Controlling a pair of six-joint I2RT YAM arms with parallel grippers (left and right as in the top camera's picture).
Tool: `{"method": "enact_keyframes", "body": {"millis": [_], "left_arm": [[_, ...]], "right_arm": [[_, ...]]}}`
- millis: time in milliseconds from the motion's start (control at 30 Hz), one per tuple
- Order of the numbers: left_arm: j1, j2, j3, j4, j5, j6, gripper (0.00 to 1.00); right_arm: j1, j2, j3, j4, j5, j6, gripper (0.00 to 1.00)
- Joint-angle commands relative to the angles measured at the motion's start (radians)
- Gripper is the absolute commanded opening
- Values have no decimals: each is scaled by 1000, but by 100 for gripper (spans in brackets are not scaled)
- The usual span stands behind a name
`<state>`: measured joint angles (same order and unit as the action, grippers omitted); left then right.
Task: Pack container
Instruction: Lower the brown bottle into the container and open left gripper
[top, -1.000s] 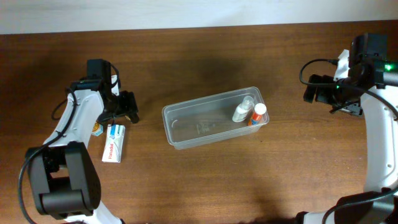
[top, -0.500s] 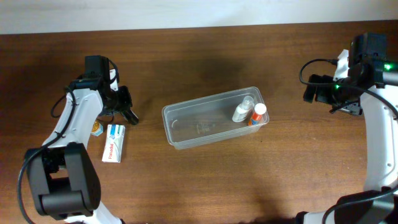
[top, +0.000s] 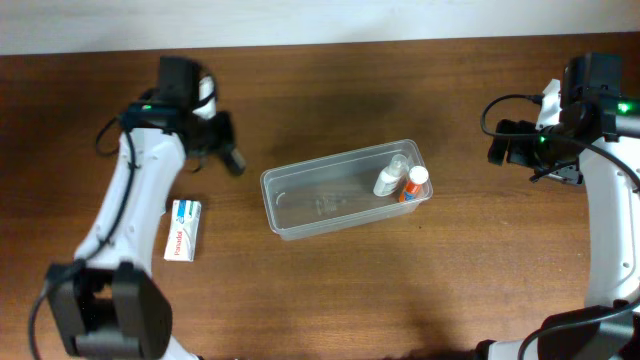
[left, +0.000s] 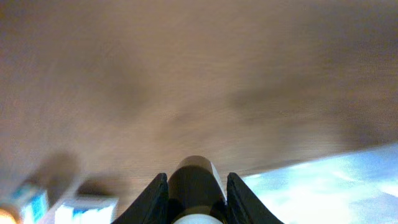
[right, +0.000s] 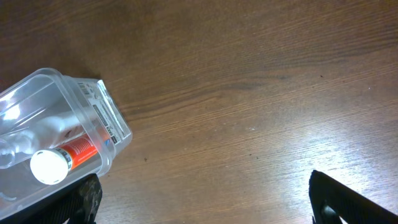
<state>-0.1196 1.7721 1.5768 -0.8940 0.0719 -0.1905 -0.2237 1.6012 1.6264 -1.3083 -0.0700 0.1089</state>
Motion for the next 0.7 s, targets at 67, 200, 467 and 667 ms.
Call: {"method": "enact_keyframes", "body": {"millis": [67,200,467,667], "left_arm": [[-222,-94,84,-5,18,27,2],[-345,-77,82,3,10,28,2],[-478,90,80,116,11,27,2],[-513,206,80,183,11,27,2]], "right_arm": [[-6,7,-7,7,-5,0,98],[-6,7,-7,7,-5,0,98],[-6,7,-7,6,-5,0,98],[-6,7,-7,2,-5,0,98]]}}
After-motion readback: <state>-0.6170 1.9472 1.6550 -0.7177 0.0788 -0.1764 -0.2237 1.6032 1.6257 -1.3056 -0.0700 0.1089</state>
